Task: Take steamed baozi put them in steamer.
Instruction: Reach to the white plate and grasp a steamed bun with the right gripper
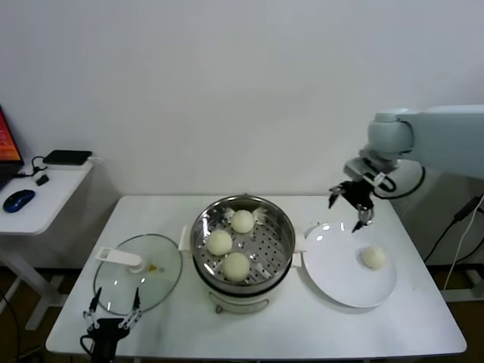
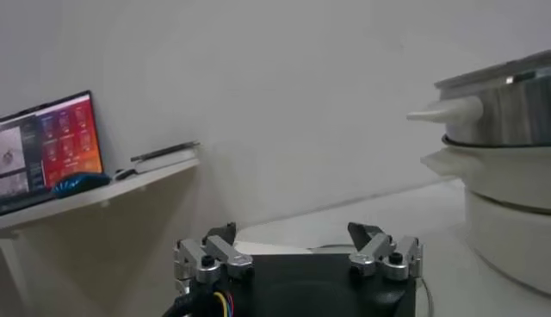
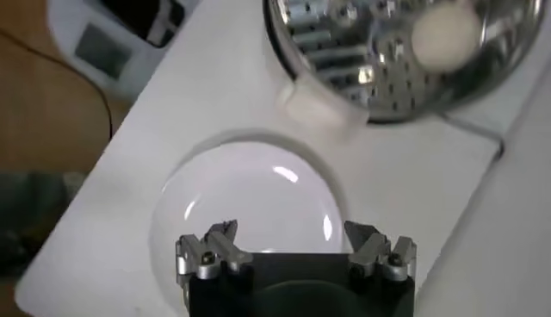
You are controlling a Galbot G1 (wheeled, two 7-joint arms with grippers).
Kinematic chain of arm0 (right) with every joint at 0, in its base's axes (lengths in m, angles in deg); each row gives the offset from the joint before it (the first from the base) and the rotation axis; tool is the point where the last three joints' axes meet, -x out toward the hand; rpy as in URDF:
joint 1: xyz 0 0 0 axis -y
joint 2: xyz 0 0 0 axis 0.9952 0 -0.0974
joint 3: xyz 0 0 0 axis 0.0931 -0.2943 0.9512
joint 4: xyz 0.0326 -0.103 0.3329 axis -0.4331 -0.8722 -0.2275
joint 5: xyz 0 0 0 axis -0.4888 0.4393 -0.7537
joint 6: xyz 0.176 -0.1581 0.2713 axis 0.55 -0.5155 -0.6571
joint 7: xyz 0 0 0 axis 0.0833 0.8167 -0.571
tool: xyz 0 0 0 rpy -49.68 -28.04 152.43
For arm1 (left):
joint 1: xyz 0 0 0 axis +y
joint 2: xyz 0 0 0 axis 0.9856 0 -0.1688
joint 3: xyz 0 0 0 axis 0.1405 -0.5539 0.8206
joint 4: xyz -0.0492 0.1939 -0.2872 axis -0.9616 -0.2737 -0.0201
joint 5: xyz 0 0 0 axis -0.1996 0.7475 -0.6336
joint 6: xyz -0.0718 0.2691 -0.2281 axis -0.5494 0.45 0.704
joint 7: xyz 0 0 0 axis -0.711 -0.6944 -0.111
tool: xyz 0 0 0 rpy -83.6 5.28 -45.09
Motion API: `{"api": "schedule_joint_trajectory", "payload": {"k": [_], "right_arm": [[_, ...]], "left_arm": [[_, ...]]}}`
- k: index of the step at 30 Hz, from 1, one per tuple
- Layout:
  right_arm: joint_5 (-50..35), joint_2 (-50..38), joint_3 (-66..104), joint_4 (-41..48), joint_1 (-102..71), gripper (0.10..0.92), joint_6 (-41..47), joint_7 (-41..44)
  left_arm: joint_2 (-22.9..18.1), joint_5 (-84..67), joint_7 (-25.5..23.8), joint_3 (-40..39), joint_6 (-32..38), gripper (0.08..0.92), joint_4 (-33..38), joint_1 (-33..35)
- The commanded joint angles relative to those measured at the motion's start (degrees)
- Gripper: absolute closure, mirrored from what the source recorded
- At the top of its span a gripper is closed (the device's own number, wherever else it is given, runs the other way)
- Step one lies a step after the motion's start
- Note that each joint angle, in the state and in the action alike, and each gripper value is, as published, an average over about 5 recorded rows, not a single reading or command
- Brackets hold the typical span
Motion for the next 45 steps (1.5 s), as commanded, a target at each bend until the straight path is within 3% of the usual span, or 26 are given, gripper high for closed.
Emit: {"api": "schedule_joint_trajectory", "payload": {"k": [1,13,45], "right_arm": [[5.7,-11.5,-1.8,2.4,-8.5,0.203,15.2,-5.3],[15.4,-13.1,14.5,13.7,-28.0,0.203,14.2,-6.6],[19.9,-9.3,26.5,19.8,-40.4,0.228,14.1,-8.2]], "left_arm": [[-2.6,0.0,0.0,-0.2,0.0,0.177,-0.5,-0.1],[-2.4,0.6,0.1,-0.1,0.4,0.177,-2.0,-0.1],[-2.3,1.7,-0.1,0.3,0.7,0.177,-3.1,-0.1]]}}
